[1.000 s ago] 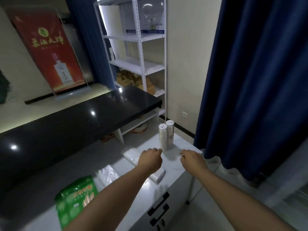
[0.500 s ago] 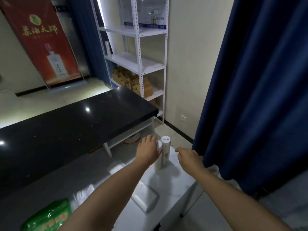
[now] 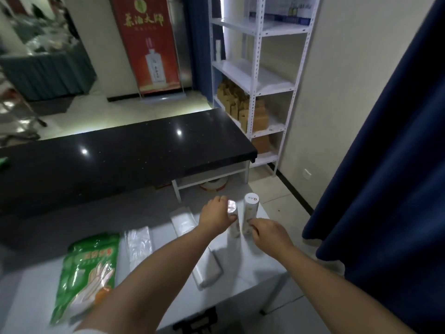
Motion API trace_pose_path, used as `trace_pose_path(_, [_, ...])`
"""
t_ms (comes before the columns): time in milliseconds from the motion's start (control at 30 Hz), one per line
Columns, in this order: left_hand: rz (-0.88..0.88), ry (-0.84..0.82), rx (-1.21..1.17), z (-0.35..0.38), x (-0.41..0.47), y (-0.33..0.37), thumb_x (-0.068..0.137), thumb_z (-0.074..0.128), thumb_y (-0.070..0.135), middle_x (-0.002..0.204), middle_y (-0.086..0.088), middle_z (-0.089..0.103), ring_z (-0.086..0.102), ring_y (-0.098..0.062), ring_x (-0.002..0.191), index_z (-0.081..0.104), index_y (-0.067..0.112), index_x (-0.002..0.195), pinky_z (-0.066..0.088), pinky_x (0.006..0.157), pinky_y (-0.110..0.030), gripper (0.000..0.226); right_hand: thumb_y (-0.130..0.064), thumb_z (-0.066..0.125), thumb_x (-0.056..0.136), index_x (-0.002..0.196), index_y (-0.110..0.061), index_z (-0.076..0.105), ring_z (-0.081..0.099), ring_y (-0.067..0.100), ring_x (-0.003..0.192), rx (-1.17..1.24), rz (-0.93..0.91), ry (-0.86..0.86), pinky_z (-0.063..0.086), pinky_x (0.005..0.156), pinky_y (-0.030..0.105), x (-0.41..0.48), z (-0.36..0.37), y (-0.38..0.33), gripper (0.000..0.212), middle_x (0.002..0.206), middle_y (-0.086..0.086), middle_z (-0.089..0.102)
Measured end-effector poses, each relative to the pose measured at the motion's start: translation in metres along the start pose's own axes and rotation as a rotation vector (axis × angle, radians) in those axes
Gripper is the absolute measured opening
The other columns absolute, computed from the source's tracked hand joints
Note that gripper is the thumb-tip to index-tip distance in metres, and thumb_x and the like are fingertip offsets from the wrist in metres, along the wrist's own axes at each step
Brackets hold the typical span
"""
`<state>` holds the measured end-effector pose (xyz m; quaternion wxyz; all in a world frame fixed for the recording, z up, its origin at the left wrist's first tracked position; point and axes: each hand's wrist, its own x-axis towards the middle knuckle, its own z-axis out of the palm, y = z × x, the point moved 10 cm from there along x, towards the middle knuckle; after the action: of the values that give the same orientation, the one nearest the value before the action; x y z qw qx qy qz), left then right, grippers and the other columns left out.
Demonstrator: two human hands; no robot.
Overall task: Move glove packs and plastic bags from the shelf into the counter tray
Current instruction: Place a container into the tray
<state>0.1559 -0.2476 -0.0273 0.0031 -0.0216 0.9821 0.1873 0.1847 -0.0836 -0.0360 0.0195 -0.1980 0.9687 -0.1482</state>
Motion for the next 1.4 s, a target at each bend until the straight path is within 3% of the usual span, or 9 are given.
trace_pose_path(200, [-0.075,0.125,-0.031,-0.028,-0.037,-0.03,0.08,0.071,0.045,0.107,0.002,0.059,0.055,-0.021,0.095,0.055,0.022,0.109,0.048,0.075,-0.033,0.04,-0.032,0.049,0.097,0.118,-0.025,0.061,0.065,0.024,0.094,0.057,-0.091,-0.082,0.055,0.077,0.035,0.012,0.021,-0.029,0.025,0.111,0.002,0.069])
trace_pose_path(367, [-0.145,0.184,-0.099,-0.057,-0.072,-0.074,0.075,0.075,0.049,0.108,0.007,0.064,0.059,-0.015,0.094,0.059,0.027,0.117,0.052,0.079,-0.033,0.051,-0.046,0.055,0.094,0.145,-0.027,0.037,0.054,0.024,0.12,0.011,-0.141,-0.217,0.047,0.098,0.04,0.023,0.053,-0.064,0.058,0.137,-0.001,0.055])
trace_pose_path(600, [-0.199,0.219,-0.296,-0.098,-0.133,-0.145,0.071,0.086,0.037,0.114,0.005,0.067,0.063,-0.012,0.099,0.062,0.023,0.123,0.057,0.085,-0.032,0.06,-0.048,0.063,0.089,0.15,-0.029,0.029,0.046,0.025,0.129,-0.034,-0.252,-0.243,0.041,0.102,0.04,0.026,0.08,-0.151,0.072,0.145,-0.003,0.047])
trace_pose_path(700, [-0.219,0.231,-0.344,-0.113,-0.166,-0.187,0.069,0.086,0.035,0.112,0.004,0.068,0.063,-0.01,0.098,0.061,0.023,0.123,0.055,0.085,-0.031,0.061,-0.048,0.067,0.085,0.144,-0.032,0.038,0.051,0.023,0.123,-0.013,-0.31,-0.234,0.043,0.097,0.04,0.022,0.091,-0.201,0.069,0.139,-0.006,0.053])
trace_pose_path(833, [-0.244,0.244,-0.418,-0.136,-0.221,-0.244,0.072,0.086,0.029,0.109,0.007,0.067,0.063,-0.005,0.095,0.059,0.023,0.121,0.055,0.082,-0.023,0.056,-0.046,0.068,0.081,0.119,-0.032,0.051,0.061,0.022,0.105,-0.009,-0.4,-0.217,0.046,0.082,0.036,0.01,0.105,-0.284,0.043,0.112,-0.008,0.064])
trace_pose_path(933, [-0.277,0.232,-0.423,-0.151,-0.269,-0.3,0.073,0.086,0.03,0.114,0.007,0.064,0.061,-0.007,0.101,0.058,0.022,0.125,0.052,0.086,-0.021,0.06,-0.046,0.066,0.08,0.113,-0.032,0.055,0.064,0.022,0.093,-0.023,-0.432,-0.235,0.049,0.078,0.034,-0.006,0.122,-0.35,0.037,0.106,-0.008,0.066])
trace_pose_path(1167, [-0.38,0.177,-0.187,-0.192,-0.38,-0.437,0.075,0.078,0.038,0.118,-0.005,0.063,0.059,-0.022,0.109,0.056,0.022,0.133,0.052,0.094,-0.04,0.064,-0.042,0.062,0.073,0.105,-0.033,0.055,0.053,0.015,0.077,-0.036,-0.544,-0.3,0.045,0.061,0.029,-0.043,0.171,-0.508,0.035,0.103,-0.008,0.058])
trace_pose_path(1267, [-0.339,0.164,0.086,-0.203,-0.41,-0.471,0.08,0.068,0.046,0.129,0.001,0.057,0.049,-0.022,0.12,0.049,0.031,0.138,0.041,0.105,-0.039,0.062,-0.045,0.062,0.071,0.109,-0.031,0.055,0.056,0.018,0.085,-0.101,-0.604,-0.277,0.049,0.066,0.032,-0.054,0.185,-0.562,0.041,0.105,-0.007,0.057])
trace_pose_path(1400, [-0.334,0.135,0.312,-0.211,-0.438,-0.508,0.087,0.062,0.044,0.136,-0.001,0.048,0.04,-0.026,0.13,0.043,0.029,0.142,0.023,0.116,-0.045,0.06,-0.048,0.057,0.071,0.113,-0.03,0.054,0.059,0.022,0.094,-0.158,-0.676,-0.242,0.05,0.067,0.034,-0.063,0.197,-0.615,0.046,0.108,-0.006,0.056])
